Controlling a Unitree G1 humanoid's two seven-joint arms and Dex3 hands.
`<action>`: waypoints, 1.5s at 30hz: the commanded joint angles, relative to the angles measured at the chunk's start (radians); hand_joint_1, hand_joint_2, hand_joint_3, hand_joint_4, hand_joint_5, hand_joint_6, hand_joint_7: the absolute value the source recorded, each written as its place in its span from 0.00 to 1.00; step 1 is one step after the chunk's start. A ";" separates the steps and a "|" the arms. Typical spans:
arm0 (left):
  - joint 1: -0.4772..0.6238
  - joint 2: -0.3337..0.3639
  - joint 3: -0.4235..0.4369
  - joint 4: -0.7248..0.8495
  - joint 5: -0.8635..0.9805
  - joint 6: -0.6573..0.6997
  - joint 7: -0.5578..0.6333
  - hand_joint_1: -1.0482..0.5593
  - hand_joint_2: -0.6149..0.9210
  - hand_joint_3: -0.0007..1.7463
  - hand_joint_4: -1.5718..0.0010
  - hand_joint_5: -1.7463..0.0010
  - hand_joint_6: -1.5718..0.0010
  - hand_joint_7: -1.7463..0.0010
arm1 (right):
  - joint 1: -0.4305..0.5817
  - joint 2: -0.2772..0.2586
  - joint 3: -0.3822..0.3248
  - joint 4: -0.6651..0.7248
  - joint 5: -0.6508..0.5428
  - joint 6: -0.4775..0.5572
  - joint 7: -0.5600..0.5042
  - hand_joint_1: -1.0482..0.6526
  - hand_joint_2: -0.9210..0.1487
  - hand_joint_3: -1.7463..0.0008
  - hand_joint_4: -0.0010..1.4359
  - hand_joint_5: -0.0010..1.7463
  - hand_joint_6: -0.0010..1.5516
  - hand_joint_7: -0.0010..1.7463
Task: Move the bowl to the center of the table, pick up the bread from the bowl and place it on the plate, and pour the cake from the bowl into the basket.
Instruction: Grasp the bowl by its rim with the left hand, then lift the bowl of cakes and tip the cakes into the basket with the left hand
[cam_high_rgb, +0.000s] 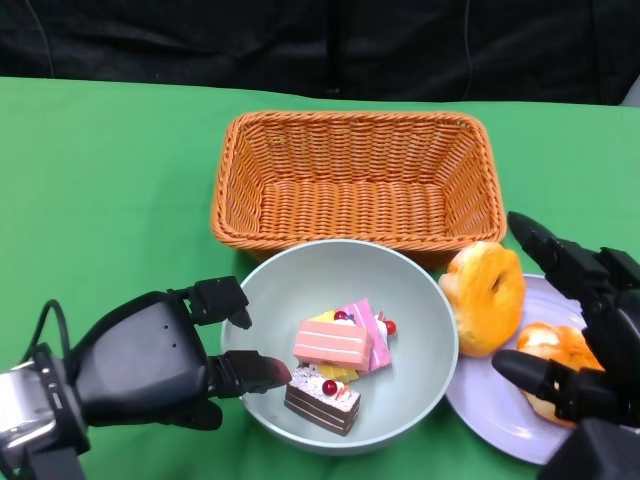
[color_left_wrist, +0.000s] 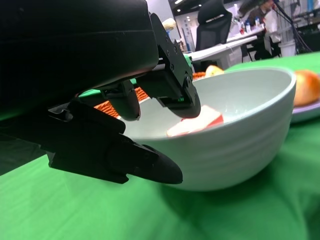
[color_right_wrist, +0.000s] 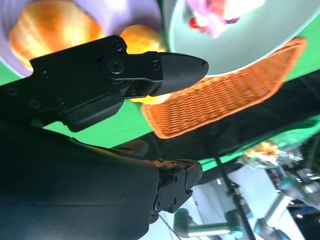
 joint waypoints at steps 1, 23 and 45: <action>-0.067 0.005 -0.088 0.090 0.062 0.037 0.092 0.38 1.00 0.02 0.80 0.30 0.48 0.91 | 0.043 0.026 -0.023 -0.057 0.062 -0.031 -0.006 0.17 0.00 0.73 0.04 0.40 0.10 0.03; -0.283 -0.032 -0.510 0.368 0.167 0.172 0.677 0.44 1.00 0.01 0.37 0.00 0.50 0.14 | 0.114 0.152 -0.061 -0.011 0.215 -0.322 -0.146 0.35 0.00 0.80 0.25 0.57 0.32 0.18; 0.027 0.107 -0.127 -0.133 -0.340 -0.023 0.197 0.52 0.57 0.77 0.34 0.00 0.51 0.00 | 0.195 0.204 -0.058 0.231 0.346 -0.734 -0.167 0.58 0.59 0.09 0.62 0.94 0.57 0.75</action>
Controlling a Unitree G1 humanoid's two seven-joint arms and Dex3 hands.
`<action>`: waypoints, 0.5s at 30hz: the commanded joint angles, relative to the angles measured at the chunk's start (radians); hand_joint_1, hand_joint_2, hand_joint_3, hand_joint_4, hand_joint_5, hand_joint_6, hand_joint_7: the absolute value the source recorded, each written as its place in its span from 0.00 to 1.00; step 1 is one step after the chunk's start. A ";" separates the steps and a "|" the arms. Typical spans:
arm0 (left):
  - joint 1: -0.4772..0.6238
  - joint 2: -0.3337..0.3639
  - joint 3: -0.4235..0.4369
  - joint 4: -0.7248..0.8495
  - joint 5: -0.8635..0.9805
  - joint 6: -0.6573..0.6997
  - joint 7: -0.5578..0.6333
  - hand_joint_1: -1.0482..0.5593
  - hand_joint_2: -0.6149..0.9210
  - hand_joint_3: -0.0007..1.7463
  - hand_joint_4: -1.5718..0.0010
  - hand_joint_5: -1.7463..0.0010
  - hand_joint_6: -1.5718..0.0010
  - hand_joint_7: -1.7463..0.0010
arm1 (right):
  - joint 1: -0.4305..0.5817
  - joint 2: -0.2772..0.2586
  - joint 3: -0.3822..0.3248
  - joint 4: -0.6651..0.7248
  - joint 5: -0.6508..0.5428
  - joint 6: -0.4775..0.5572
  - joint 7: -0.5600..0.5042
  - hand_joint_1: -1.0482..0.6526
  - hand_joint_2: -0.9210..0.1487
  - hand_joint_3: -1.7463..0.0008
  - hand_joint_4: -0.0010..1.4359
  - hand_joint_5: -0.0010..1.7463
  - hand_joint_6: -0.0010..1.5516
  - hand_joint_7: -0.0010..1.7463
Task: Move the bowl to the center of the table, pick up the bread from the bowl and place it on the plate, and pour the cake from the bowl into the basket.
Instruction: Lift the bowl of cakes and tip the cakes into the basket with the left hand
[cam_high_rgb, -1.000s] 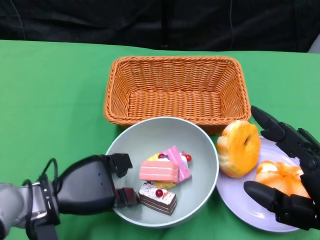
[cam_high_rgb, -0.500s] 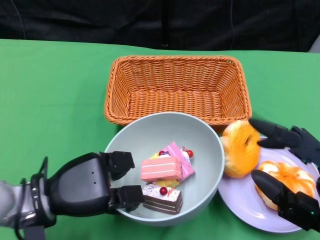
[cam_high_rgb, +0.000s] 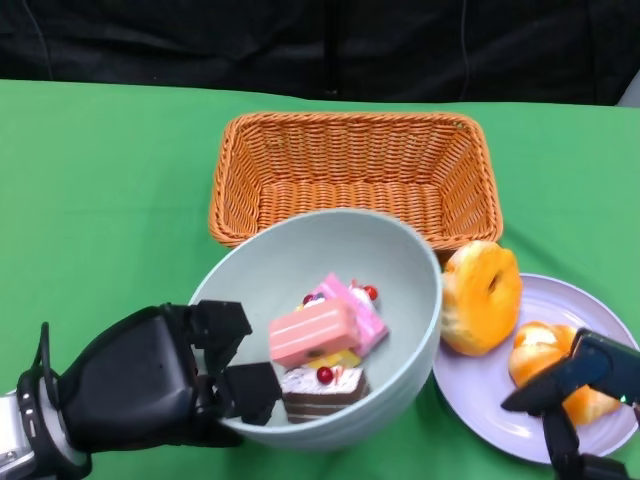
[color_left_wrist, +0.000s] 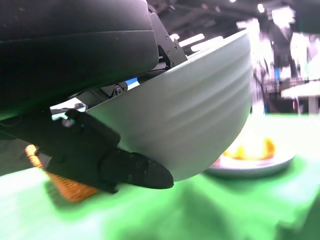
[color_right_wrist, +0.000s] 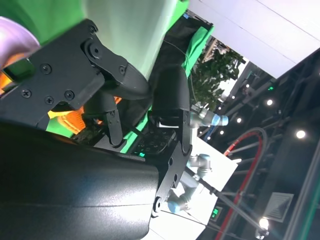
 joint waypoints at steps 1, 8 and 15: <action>0.011 -0.023 0.067 -0.019 -0.107 -0.037 -0.063 0.53 0.55 0.81 0.34 0.00 0.52 0.00 | -0.015 0.010 0.005 0.042 0.012 -0.011 0.001 0.58 0.61 0.08 0.63 0.95 0.57 0.76; 0.034 -0.116 0.162 -0.049 -0.332 -0.072 -0.258 0.55 0.56 0.85 0.33 0.00 0.52 0.00 | -0.035 0.012 0.017 0.106 -0.018 -0.046 0.002 0.58 0.71 0.00 0.63 0.98 0.57 0.78; 0.024 -0.245 0.204 -0.049 -0.643 0.000 -0.519 0.54 0.57 0.93 0.32 0.00 0.48 0.00 | -0.048 0.006 0.022 0.144 -0.044 -0.065 0.004 0.59 0.73 0.00 0.64 0.99 0.56 0.77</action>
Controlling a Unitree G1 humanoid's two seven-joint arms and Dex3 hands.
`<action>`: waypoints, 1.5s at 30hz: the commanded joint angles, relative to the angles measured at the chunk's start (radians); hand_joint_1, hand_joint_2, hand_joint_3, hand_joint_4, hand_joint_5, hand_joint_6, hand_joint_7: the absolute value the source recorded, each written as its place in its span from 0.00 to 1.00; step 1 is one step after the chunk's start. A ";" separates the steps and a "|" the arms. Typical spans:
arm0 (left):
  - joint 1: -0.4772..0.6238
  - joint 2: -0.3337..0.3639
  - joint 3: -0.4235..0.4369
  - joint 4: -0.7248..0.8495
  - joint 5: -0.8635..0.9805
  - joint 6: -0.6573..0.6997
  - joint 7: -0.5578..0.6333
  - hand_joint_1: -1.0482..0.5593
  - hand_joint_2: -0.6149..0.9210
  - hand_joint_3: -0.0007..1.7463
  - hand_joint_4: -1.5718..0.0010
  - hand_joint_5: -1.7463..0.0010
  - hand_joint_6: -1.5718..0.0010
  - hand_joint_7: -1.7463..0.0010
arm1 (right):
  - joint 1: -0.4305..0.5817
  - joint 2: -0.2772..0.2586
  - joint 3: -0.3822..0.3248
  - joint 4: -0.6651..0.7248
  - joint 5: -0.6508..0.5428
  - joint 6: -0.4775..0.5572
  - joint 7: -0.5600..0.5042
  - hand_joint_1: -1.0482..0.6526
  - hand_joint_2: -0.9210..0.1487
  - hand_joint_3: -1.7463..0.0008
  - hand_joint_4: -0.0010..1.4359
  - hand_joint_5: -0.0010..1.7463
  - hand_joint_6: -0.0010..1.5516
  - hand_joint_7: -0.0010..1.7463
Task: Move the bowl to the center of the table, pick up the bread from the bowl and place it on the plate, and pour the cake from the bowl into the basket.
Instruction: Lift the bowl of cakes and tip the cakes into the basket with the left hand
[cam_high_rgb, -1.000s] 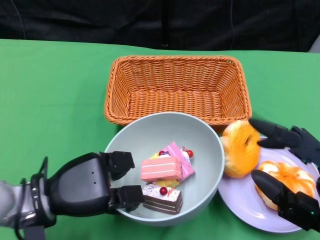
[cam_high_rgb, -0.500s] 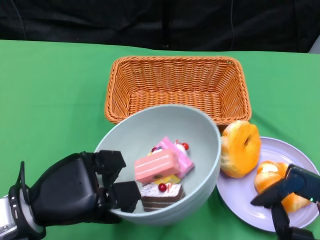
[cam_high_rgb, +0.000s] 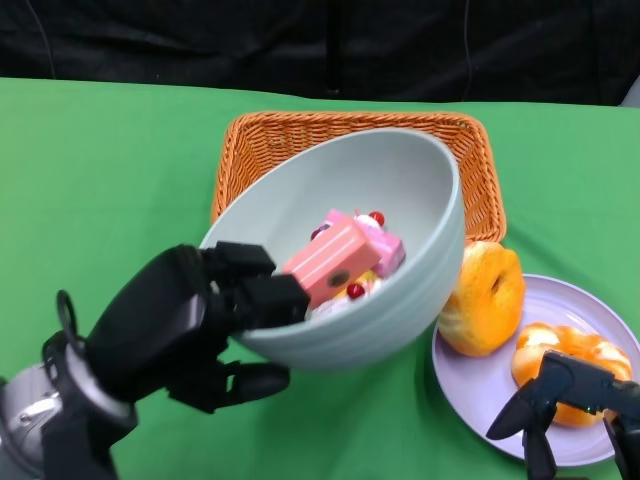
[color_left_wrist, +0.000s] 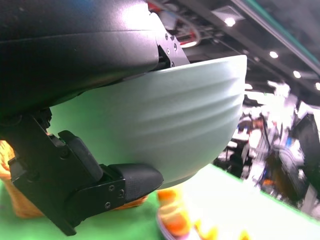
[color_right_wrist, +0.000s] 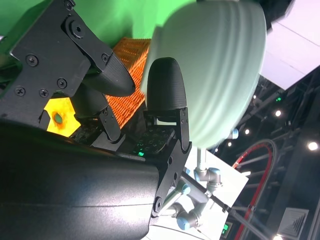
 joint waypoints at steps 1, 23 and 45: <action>-0.009 -0.048 0.040 -0.015 -0.151 0.042 -0.107 0.54 0.56 0.95 0.32 0.00 0.48 0.00 | -0.010 -0.007 0.001 0.020 -0.002 -0.020 0.001 0.59 0.73 0.00 0.63 1.00 0.55 0.78; -0.157 -0.565 0.259 0.144 -0.577 0.480 -0.401 0.54 0.57 0.95 0.34 0.00 0.46 0.01 | -0.027 0.015 0.024 0.041 -0.046 0.008 -0.016 0.59 0.72 0.00 0.63 1.00 0.55 0.78; -0.328 -0.857 0.559 0.275 -0.902 0.872 -0.308 0.55 0.57 1.00 0.30 0.00 0.43 0.00 | 0.006 -0.001 0.032 0.033 -0.040 0.001 0.000 0.58 0.76 0.00 0.64 1.00 0.55 0.78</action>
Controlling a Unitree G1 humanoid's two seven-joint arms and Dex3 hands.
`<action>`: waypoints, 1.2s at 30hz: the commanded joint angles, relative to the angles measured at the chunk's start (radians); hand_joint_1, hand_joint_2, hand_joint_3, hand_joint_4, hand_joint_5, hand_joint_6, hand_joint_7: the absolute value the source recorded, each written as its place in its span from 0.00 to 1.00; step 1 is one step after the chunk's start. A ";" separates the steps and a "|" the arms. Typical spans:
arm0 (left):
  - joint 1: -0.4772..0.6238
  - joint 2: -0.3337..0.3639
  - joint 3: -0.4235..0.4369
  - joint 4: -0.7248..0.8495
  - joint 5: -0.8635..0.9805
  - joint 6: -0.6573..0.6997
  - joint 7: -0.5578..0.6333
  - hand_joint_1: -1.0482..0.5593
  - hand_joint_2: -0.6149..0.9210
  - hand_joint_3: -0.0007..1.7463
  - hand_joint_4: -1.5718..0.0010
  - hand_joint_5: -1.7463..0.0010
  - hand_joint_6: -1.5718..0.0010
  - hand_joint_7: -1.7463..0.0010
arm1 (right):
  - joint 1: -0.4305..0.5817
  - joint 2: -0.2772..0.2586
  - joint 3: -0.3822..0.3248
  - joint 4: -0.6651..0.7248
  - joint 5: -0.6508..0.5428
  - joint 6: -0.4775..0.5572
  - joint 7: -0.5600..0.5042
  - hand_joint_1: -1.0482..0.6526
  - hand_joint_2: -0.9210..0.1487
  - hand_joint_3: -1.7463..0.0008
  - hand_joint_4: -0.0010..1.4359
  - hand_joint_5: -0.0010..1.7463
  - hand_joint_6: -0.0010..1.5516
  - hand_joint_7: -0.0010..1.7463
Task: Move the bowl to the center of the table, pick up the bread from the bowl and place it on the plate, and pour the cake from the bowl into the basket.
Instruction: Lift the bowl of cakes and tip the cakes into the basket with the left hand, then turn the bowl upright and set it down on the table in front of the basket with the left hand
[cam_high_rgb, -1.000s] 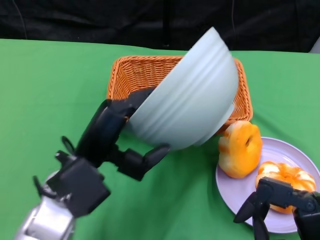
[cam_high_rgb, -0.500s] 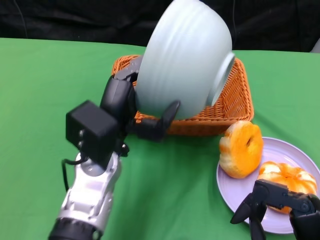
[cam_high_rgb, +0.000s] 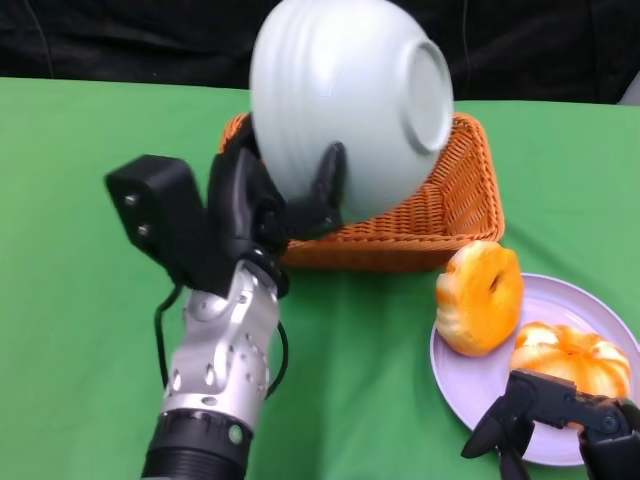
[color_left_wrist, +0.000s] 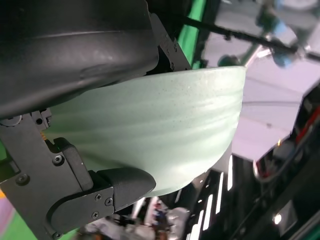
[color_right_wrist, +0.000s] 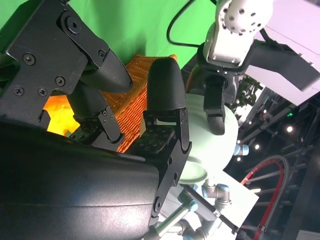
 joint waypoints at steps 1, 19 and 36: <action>-0.071 -0.043 0.043 -0.014 -0.063 0.068 0.046 0.55 0.58 1.00 0.30 0.00 0.43 0.00 | 0.004 -0.010 0.000 -0.009 0.020 -0.007 0.003 0.58 0.76 0.00 0.64 1.00 0.55 0.77; -0.133 -0.054 0.199 0.056 -0.386 0.277 0.135 0.50 0.56 0.99 0.28 0.00 0.49 0.00 | 0.023 -0.012 0.005 -0.026 0.018 0.016 0.017 0.58 0.76 0.00 0.64 1.00 0.55 0.77; -0.069 -0.011 0.115 0.024 -0.297 0.137 -0.180 0.50 0.59 0.99 0.28 0.00 0.43 0.00 | 0.014 -0.017 -0.007 -0.012 0.014 0.008 0.009 0.58 0.76 0.00 0.65 1.00 0.55 0.77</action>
